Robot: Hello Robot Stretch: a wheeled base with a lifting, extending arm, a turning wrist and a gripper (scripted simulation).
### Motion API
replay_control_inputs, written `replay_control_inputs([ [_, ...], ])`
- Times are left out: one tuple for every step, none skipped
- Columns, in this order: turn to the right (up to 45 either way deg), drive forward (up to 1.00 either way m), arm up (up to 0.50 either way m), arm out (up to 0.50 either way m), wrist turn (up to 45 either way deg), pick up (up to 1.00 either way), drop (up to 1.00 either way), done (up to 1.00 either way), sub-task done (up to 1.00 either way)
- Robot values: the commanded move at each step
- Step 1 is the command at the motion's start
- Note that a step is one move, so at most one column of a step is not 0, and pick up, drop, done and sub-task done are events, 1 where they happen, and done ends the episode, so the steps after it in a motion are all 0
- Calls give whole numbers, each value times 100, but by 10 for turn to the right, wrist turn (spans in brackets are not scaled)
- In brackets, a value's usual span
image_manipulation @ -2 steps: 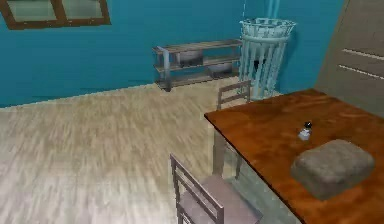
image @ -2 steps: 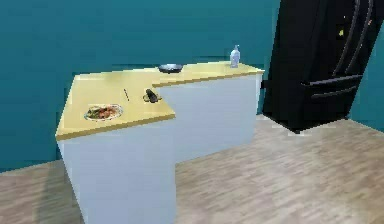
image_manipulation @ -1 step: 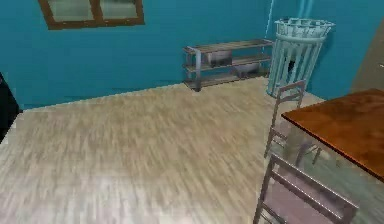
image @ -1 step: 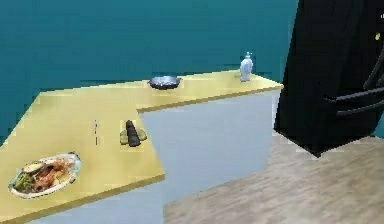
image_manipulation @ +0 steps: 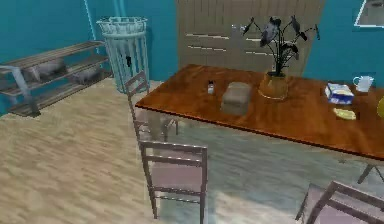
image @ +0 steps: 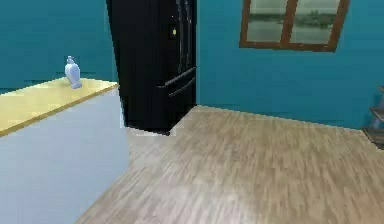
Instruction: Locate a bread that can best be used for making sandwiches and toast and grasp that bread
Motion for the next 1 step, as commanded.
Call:
replay_control_inputs([
  [270, 0, 0, 0, 0, 0, 0, 0, 0],
])
